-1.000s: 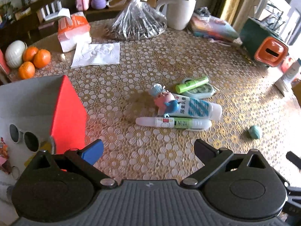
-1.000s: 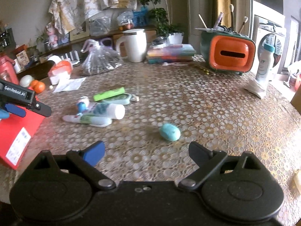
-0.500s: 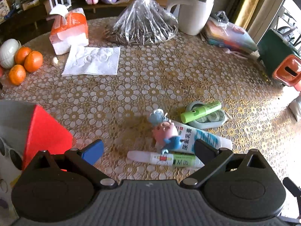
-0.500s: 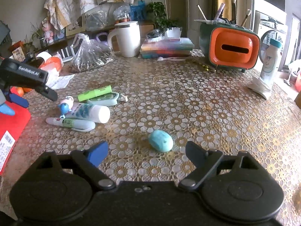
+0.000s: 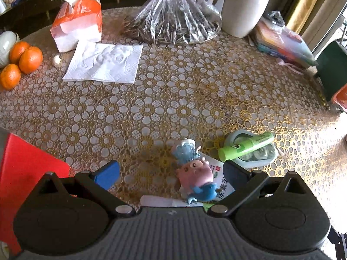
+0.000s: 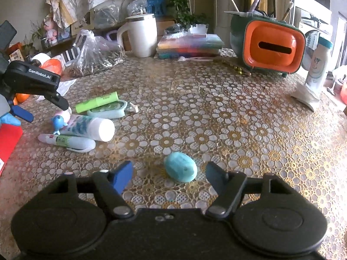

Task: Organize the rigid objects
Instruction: 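Grasp the pink pig figurine with the left tool while the right tool grasps the teal egg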

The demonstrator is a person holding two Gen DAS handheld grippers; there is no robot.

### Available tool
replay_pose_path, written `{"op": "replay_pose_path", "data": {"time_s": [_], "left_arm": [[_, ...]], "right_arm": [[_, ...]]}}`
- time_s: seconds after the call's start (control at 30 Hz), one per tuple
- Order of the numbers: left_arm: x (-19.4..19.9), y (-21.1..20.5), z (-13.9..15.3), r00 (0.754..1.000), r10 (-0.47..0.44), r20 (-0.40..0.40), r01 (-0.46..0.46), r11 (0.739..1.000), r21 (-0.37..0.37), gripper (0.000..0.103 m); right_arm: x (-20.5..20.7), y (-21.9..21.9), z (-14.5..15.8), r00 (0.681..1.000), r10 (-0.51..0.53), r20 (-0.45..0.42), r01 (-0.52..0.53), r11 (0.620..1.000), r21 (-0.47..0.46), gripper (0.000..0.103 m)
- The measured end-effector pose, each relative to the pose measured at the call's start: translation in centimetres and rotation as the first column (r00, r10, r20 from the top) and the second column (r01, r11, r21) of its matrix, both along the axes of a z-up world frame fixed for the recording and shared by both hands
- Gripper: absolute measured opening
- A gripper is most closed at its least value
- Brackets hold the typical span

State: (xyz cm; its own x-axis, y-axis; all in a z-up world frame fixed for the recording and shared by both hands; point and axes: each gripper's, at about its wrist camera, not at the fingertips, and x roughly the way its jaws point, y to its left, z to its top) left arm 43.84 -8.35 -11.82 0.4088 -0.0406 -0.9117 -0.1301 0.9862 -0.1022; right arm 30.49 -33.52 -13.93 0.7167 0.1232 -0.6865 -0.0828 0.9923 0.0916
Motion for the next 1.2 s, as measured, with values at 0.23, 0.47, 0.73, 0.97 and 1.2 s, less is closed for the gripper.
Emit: {"op": "replay_pose_path", "data": {"time_s": [0.23,0.47,0.73,0.97,1.2], "left_arm": [[0.3,-0.6,-0.9,1.0,-0.01,0.002,0.01,1.0,0.017,0.102],[0.5,-0.4,-1.4,1.0,0.008,-0.006,-0.007,1.0,0.011,0.093],[0.2,-0.5,-1.0,1.0,-0.015,0.018,0.015,0.999,-0.03,0.067],[-0.2,-0.2,-0.7,1.0,-0.021,0.014,0.022,0.999,-0.043,0.035],[-0.5,0.3,-0.4,0.999,-0.026,0.027,0.027,0.999,-0.037,0.032]], "right_arm": [[0.6,0.3,-0.6,1.0,0.008,-0.012,-0.008,1.0,-0.016,0.065],[0.8,0.5,-1.2,1.0,-0.001,-0.019,0.0,1.0,-0.027,0.055],[0.8,0.5,-1.4,1.0,-0.013,-0.014,0.013,0.999,-0.051,0.042],[0.4,0.6,-1.4,1.0,-0.026,-0.007,0.026,0.997,-0.067,0.033],[0.1,0.7,-1.1,0.999,-0.039,0.003,0.039,0.997,-0.067,0.033]]}}
